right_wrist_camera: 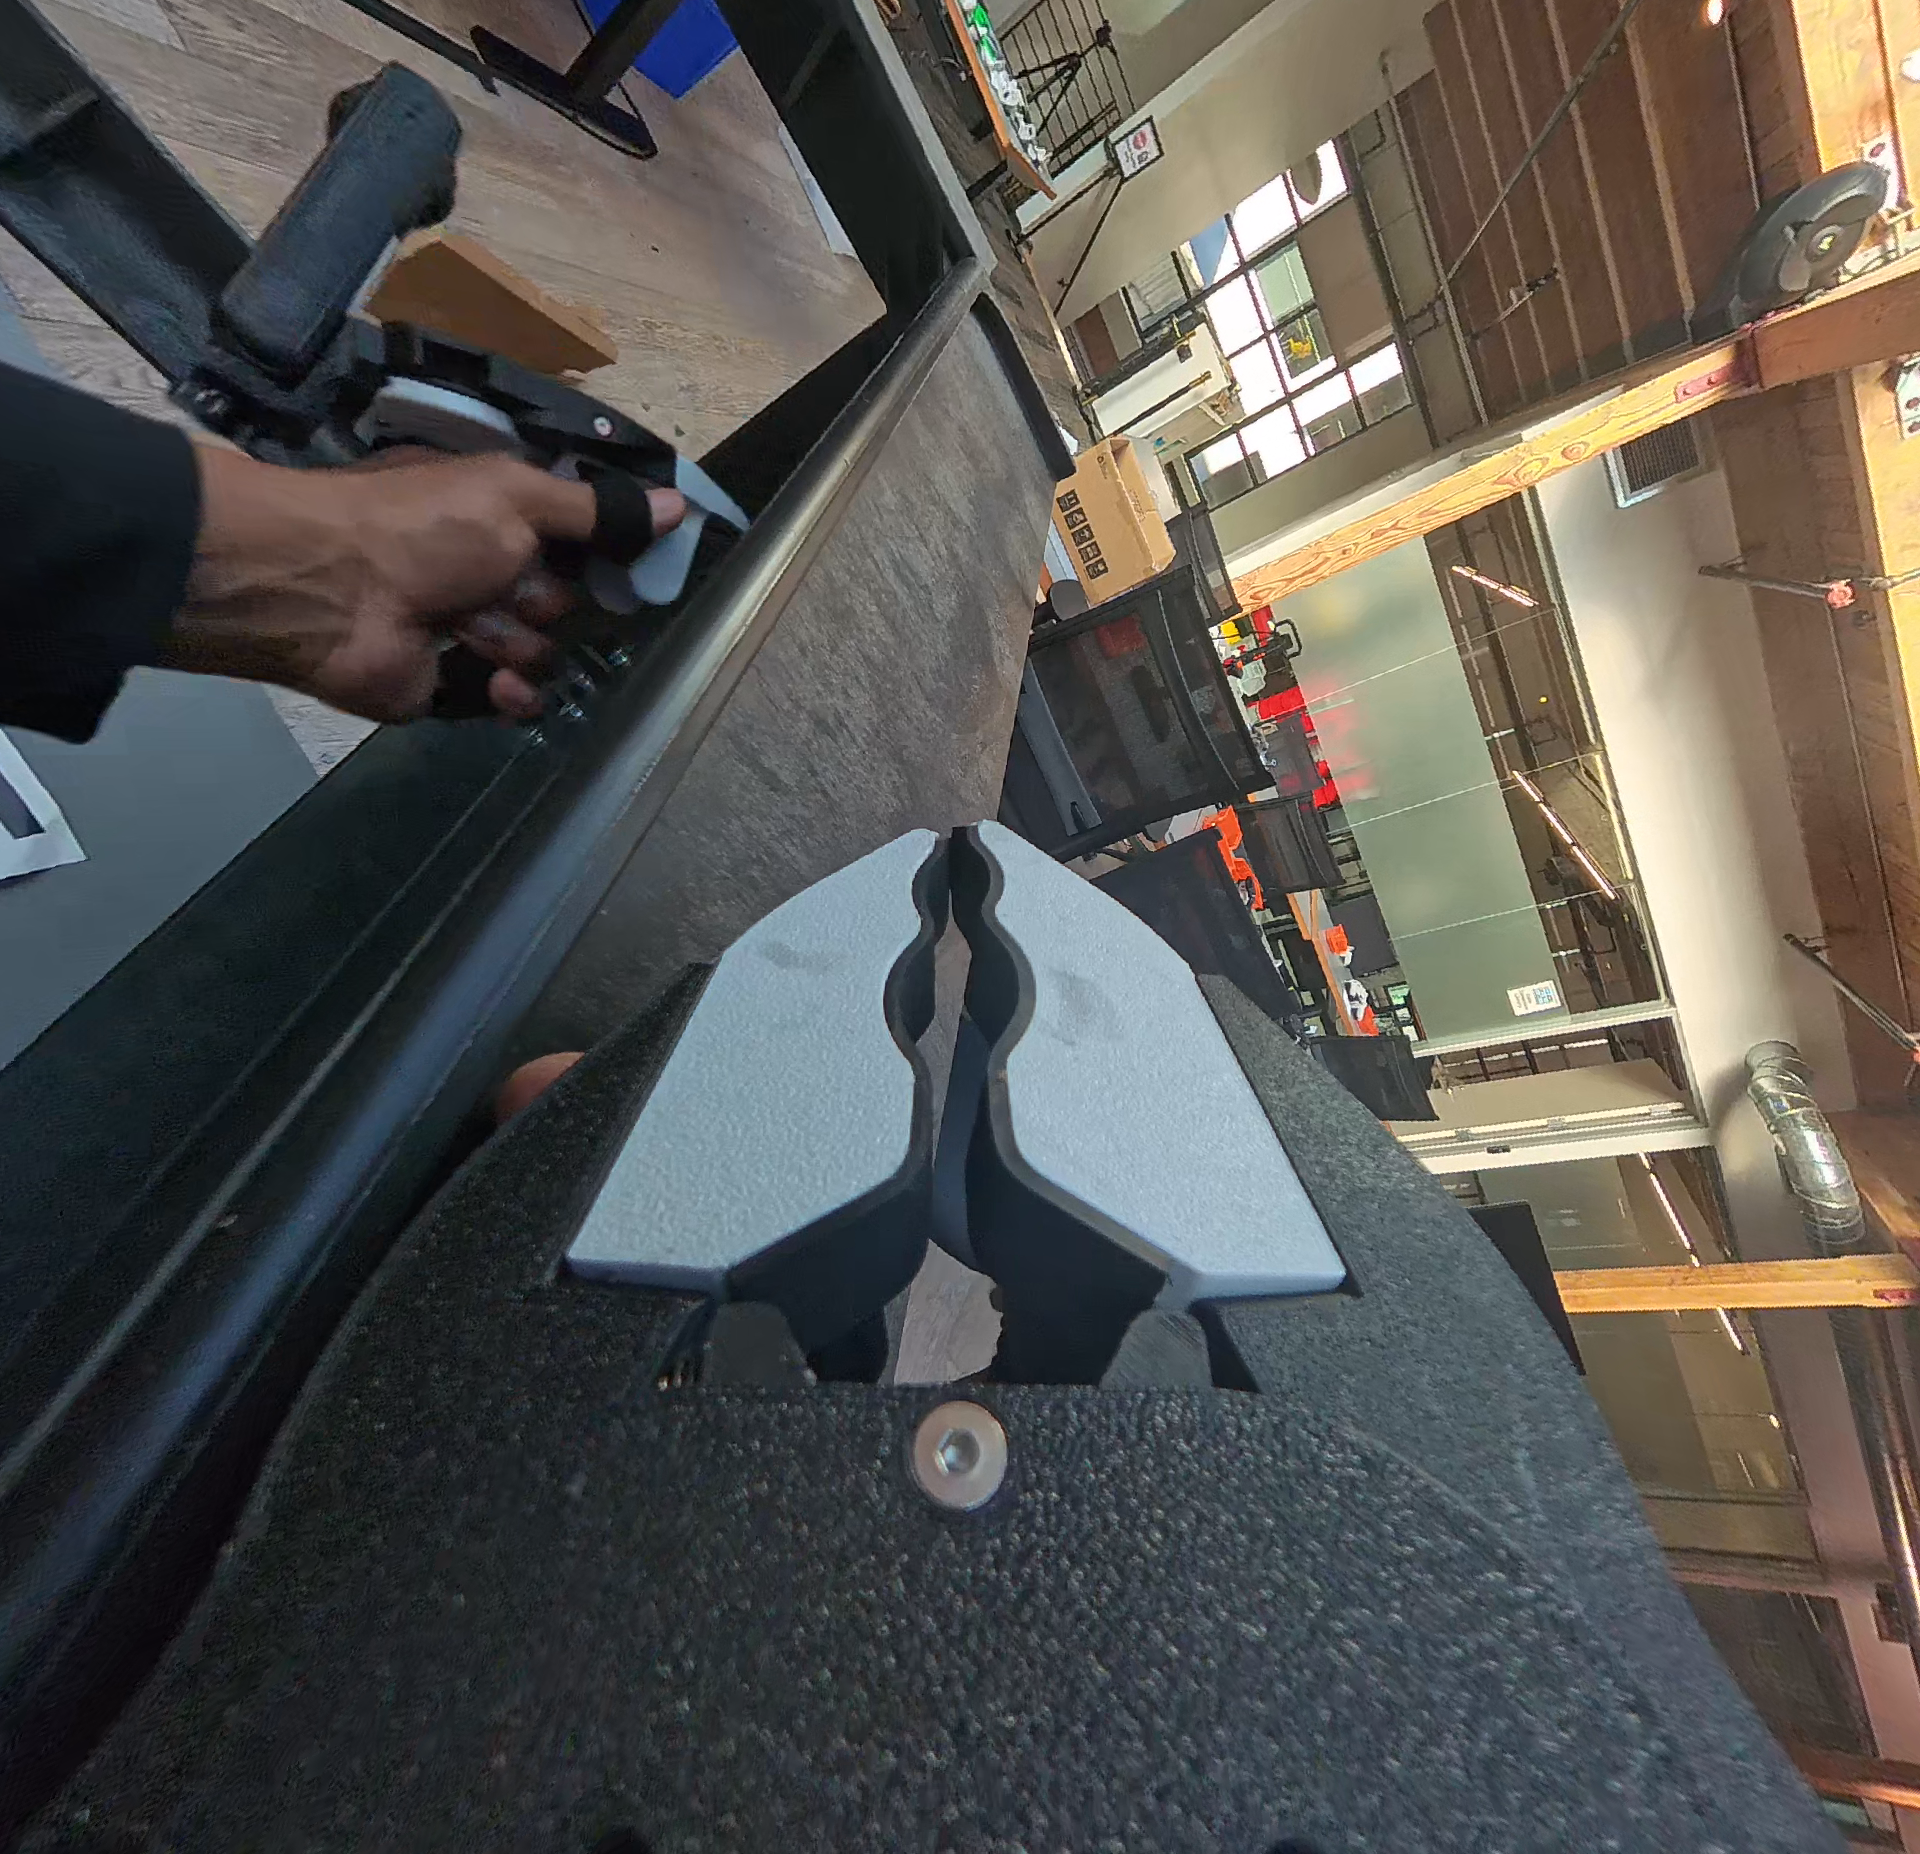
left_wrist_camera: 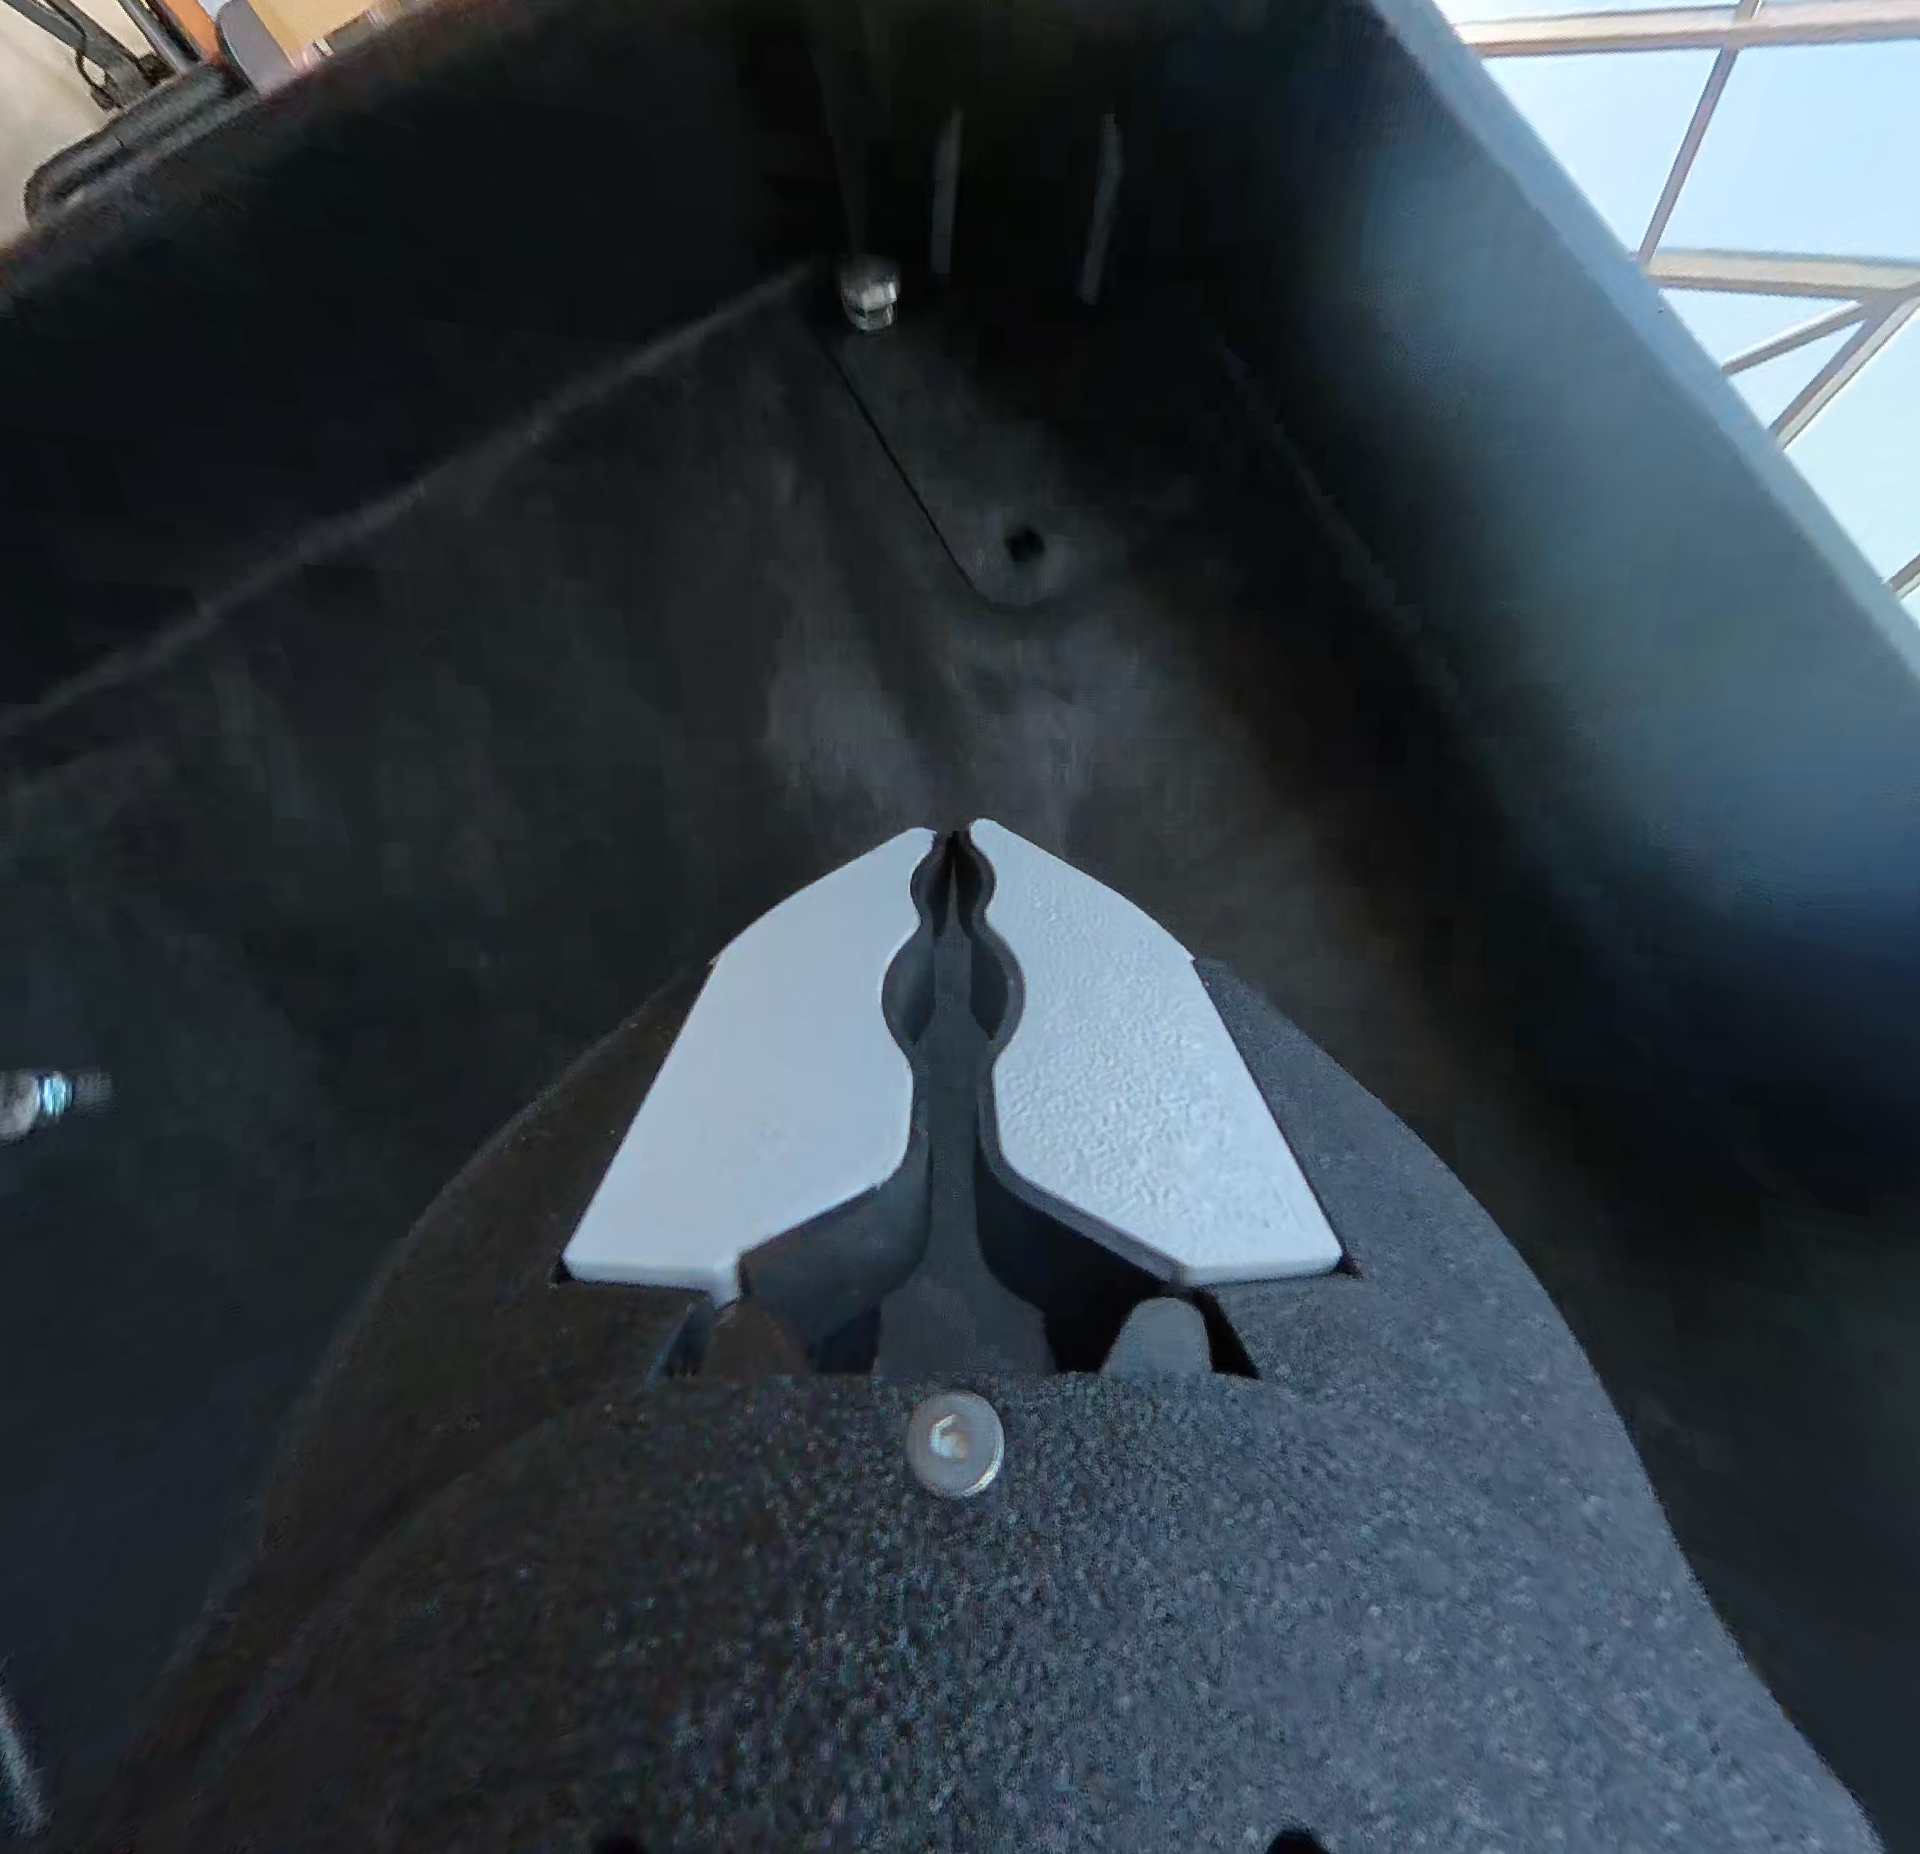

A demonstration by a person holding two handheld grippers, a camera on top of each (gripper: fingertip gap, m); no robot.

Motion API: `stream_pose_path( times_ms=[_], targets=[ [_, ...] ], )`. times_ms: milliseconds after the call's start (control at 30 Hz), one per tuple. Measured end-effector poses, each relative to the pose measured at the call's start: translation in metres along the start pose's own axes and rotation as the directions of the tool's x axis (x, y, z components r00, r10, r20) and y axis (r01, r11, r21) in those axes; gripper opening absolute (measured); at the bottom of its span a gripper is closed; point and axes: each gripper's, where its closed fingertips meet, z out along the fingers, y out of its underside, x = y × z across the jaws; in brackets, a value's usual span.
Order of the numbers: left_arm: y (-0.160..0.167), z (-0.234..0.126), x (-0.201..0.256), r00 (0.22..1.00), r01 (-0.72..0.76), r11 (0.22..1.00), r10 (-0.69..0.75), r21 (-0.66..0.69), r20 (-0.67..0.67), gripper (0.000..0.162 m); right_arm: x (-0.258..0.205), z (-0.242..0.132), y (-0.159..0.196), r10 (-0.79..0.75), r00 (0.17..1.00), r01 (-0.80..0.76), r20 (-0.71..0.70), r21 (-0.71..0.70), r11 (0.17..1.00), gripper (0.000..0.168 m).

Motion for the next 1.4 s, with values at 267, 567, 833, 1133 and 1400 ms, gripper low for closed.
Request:
stream_pose_path(
  times_ms=[267, 567, 833, 1133, 1400],
  targets=[
    [0.143, -0.161, 0.072, 0.985, -0.17, 0.954, 0.174, -0.247, -0.007, 0.002, 0.0, 0.0, 0.0, -0.004, 1.0, 0.004, -0.006, -0.001, 1.0, 0.0],
    [0.262, -0.363, 0.167, 0.885, -0.395, 0.752, 0.466, -0.527, 0.001, 0.006, 0.002, -0.002, -0.002, -0.027, 0.999, 0.028, -0.026, 0.008, 1.0, 0.0],
    [0.295, -0.517, 0.213, 0.787, -0.403, 0.666, 0.602, -0.628, 0.133, 0.013, 0.028, -0.076, -0.008, -0.015, 1.0, 0.015, -0.001, 0.071, 0.997, 0.0],
    [0.361, -0.682, 0.185, 0.691, -0.245, 0.625, 0.649, -0.741, 0.319, 0.015, -0.018, -0.328, 0.045, 0.426, 0.859, -0.493, 0.285, 0.227, 0.84, 0.006],
    [0.406, -0.709, 0.161, 0.721, -0.125, 0.589, 0.607, -0.798, 0.334, 0.014, -0.19, -0.433, 0.225, 0.688, 0.671, -0.674, 0.277, -0.161, 0.721, 0.005]
  ],
)
